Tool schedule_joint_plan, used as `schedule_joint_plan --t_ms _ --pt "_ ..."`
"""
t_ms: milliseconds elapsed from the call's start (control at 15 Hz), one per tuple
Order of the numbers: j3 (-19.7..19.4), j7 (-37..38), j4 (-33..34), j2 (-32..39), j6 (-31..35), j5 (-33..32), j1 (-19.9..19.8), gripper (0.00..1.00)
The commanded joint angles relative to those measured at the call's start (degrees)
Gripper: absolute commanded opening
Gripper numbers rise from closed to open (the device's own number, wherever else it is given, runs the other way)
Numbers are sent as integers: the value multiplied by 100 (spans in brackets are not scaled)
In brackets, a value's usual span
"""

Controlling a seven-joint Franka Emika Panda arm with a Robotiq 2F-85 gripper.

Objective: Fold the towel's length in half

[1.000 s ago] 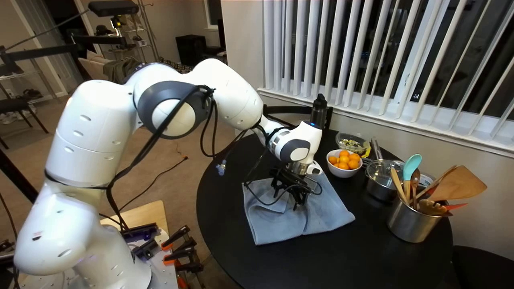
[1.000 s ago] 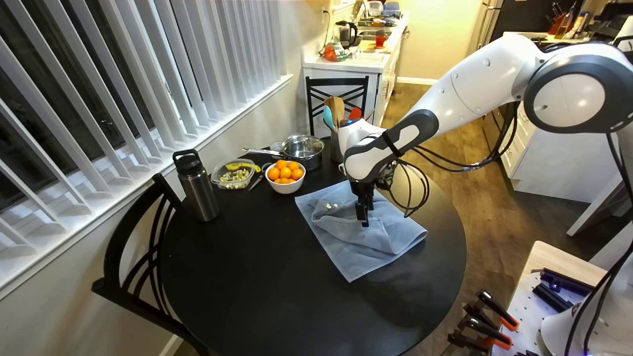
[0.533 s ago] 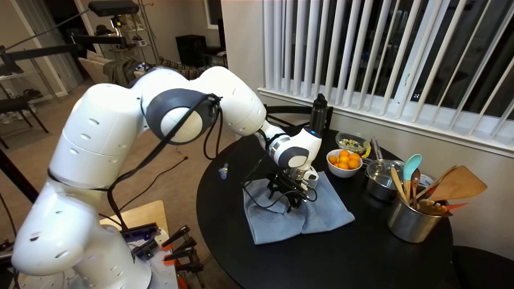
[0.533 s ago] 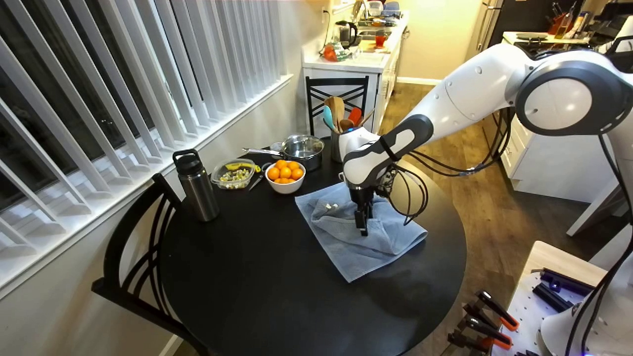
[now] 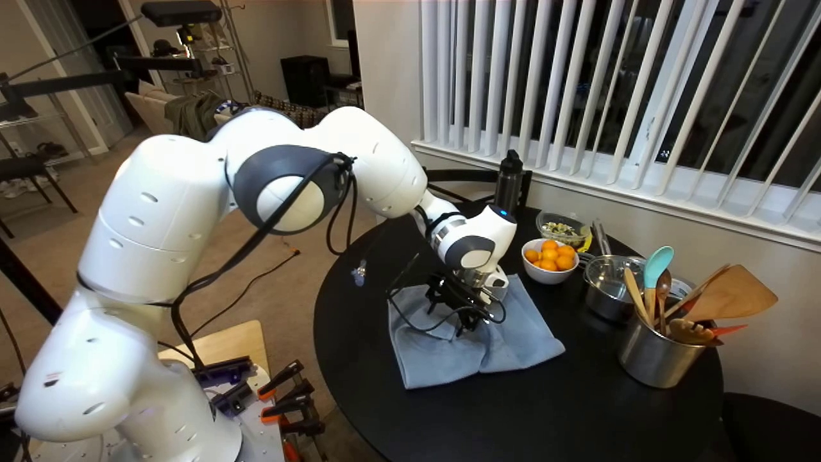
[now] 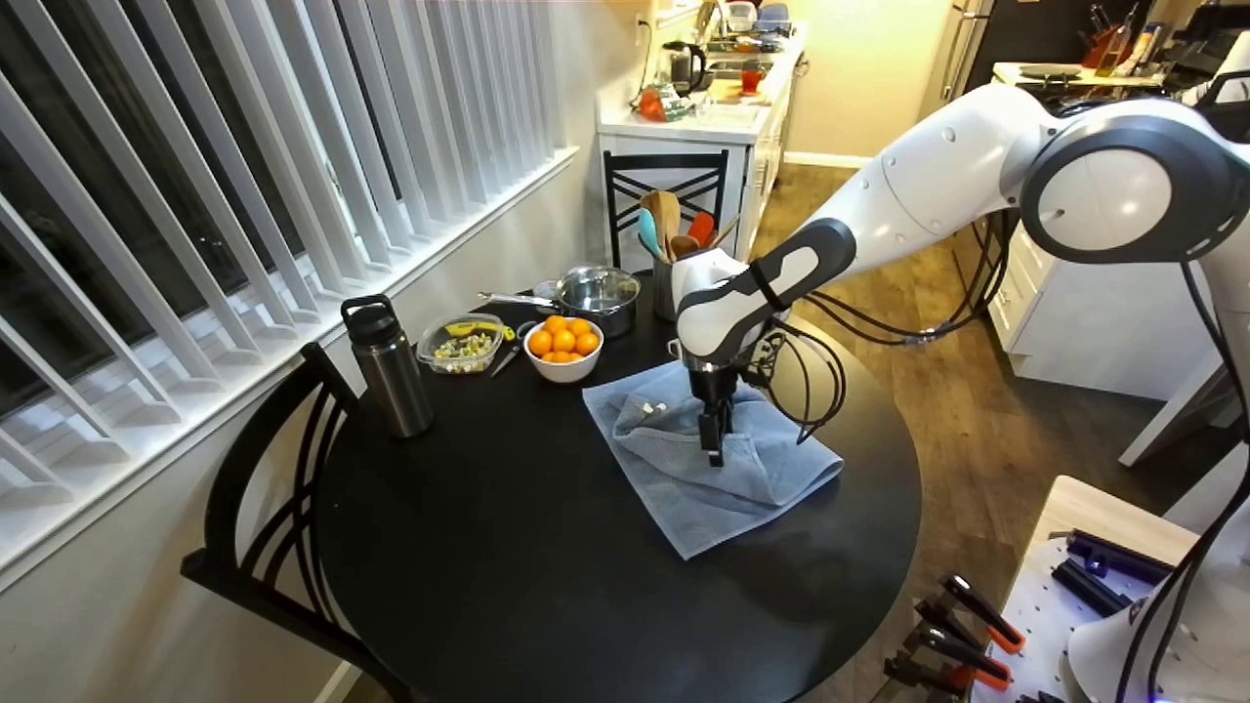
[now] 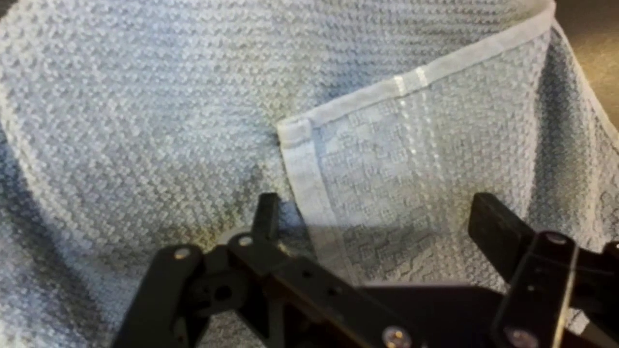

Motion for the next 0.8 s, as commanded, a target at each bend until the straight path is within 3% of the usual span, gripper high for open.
schedule_joint_plan --t_ms 0,667,733 --pt "162 -386 18 -61 -278 270 -164 100" --pt "239 -604 60 -116 -915 667 -195 100" --pt "250 -628 51 -118 -919 696 -203 75"
